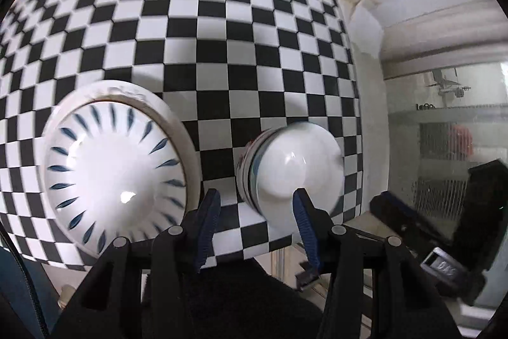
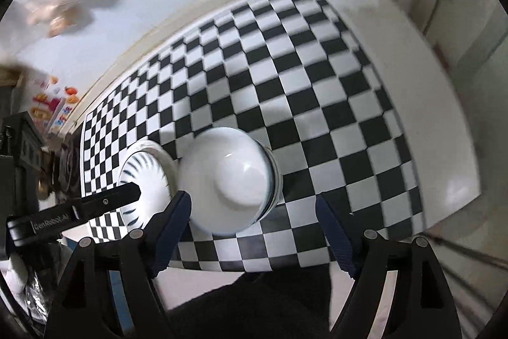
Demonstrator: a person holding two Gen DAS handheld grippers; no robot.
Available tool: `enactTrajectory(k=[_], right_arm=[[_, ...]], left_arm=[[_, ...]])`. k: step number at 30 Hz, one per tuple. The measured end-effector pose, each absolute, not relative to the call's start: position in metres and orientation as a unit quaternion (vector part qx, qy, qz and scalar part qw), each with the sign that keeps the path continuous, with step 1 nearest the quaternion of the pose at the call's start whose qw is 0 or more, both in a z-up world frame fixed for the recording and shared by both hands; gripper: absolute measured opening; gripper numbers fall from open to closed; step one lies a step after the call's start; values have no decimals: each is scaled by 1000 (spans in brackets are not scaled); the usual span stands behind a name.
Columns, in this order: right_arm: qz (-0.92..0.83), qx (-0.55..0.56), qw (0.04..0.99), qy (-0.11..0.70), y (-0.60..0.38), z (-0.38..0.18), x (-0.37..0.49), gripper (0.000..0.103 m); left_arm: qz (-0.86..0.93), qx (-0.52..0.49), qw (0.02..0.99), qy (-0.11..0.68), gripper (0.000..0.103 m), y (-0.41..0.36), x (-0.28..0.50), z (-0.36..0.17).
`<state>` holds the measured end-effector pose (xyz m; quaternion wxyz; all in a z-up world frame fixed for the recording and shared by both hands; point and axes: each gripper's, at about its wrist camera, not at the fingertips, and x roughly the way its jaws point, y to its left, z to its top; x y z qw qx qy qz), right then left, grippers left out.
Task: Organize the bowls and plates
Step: 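Grip the bowl stack rim with both tools and lift it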
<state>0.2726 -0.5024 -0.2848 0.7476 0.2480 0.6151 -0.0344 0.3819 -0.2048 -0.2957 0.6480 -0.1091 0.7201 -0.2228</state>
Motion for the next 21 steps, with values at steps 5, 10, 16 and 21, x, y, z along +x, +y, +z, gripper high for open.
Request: enactTrajectory(k=[5, 10, 16, 21], right_arm=[[-31, 286, 717, 635, -516, -331, 285, 83], [-11, 312, 693, 650, -514, -362, 293, 83], [17, 340, 672, 658, -504, -388, 300, 83], [38, 375, 649, 661, -500, -413, 306, 83]], left_arm=[[-228, -93, 623, 743, 45, -228, 401, -324], [-241, -81, 598, 760, 45, -242, 414, -346], [-259, -59, 564, 782, 45, -258, 420, -369], [-275, -63, 535, 796, 45, -265, 419, -389]])
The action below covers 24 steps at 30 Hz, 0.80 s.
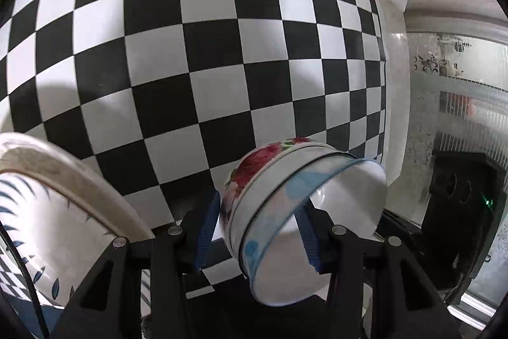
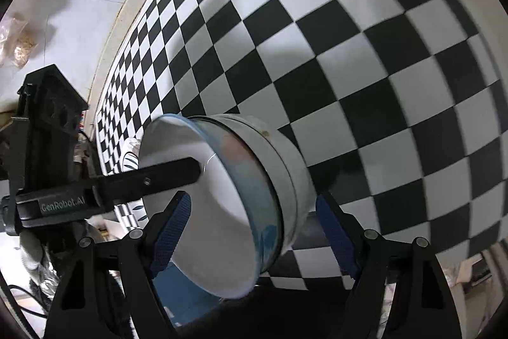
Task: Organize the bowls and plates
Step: 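Grip the bowl stack rim with both tools and lift it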
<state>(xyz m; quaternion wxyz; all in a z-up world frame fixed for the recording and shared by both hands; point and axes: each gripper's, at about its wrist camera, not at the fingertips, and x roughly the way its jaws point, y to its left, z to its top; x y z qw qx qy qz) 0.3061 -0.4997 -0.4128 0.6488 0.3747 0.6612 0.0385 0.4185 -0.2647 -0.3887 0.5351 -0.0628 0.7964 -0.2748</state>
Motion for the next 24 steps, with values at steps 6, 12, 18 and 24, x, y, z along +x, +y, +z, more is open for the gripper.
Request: enactTrajectory(k=[6, 12, 18, 24], right_arm=[[51, 388, 633, 667, -499, -433, 308, 82], [37, 403, 644, 649, -505, -444, 302, 55], [45, 394, 654, 644, -501, -445, 302, 54], [55, 379, 664, 642, -493, -440, 305, 53]], left_arm=[[-282, -66, 528, 798, 41, -265, 415, -404], [-292, -77, 542, 784, 37, -257, 412, -402], [-294, -85, 559, 771, 37, -251, 411, -392], [-288, -90, 578, 759, 37, -245, 413, -383]])
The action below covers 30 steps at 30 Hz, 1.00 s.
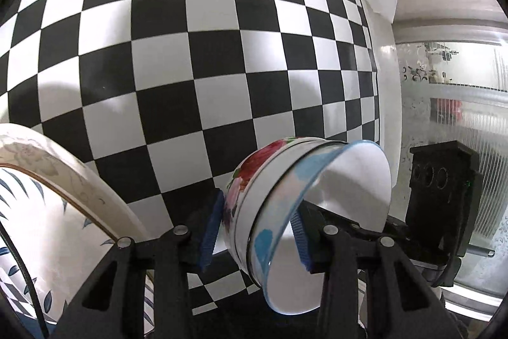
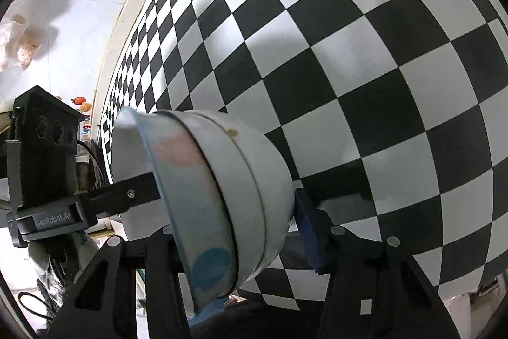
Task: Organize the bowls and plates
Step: 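Grip the bowl stack rim with both tools and lift it, then carry the bowl stack over the plate stack and lower it onto the blue-striped plate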
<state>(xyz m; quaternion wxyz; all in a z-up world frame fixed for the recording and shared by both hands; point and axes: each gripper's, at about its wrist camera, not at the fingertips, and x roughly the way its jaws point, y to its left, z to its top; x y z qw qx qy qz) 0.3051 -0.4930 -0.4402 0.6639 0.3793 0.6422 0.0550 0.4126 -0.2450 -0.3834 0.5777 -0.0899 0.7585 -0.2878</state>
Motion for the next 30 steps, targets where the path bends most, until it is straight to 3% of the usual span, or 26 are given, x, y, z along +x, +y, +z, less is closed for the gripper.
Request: enactTrajectory(k=[16, 30], right_arm=[[79, 334, 700, 627, -451, -406, 352, 52], [156, 290, 707, 625, -383, -366, 384, 52]], left_arm=[[-276, -115, 612, 732, 37, -220, 415, -349], [-231, -156, 656, 701, 37, -143, 413, -304]])
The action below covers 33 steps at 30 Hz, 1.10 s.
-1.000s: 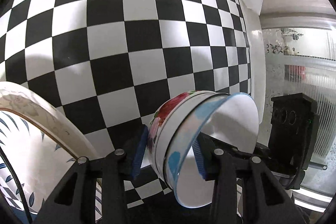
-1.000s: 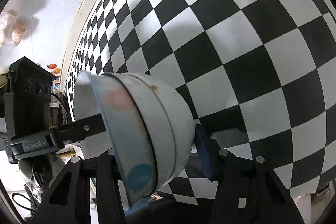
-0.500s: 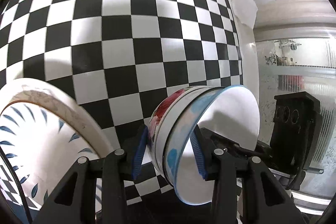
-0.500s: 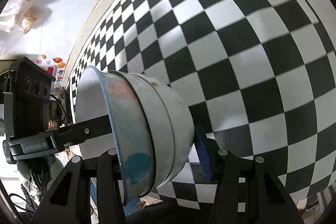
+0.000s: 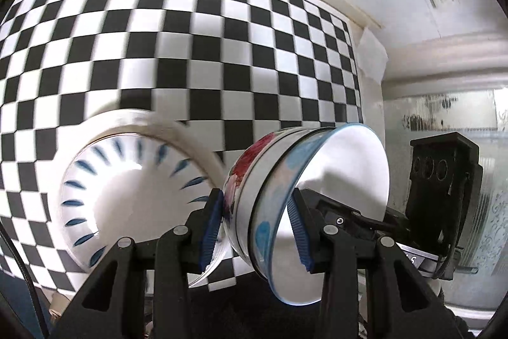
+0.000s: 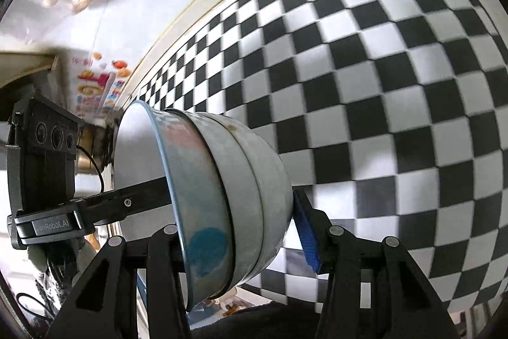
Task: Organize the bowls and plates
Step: 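Carry the bowl stack over the plate stack and lower it onto the blue-striped plate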
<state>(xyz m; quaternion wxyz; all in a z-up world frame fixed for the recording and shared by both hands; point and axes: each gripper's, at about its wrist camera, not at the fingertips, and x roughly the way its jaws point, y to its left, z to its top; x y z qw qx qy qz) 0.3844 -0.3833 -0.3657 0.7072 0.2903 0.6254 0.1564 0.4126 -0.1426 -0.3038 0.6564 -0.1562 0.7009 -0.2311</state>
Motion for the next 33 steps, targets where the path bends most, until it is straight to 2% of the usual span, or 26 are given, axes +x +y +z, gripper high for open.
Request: enactTrajectory(k=[17, 33], right_arm=[[230, 217, 672, 669, -263, -398, 399, 51], [221, 189, 667, 686, -247, -416, 406, 50]], left_arm=[[-138, -221, 661, 704, 37, -31, 385, -337], [-130, -224, 654, 711, 37, -26, 381, -359]])
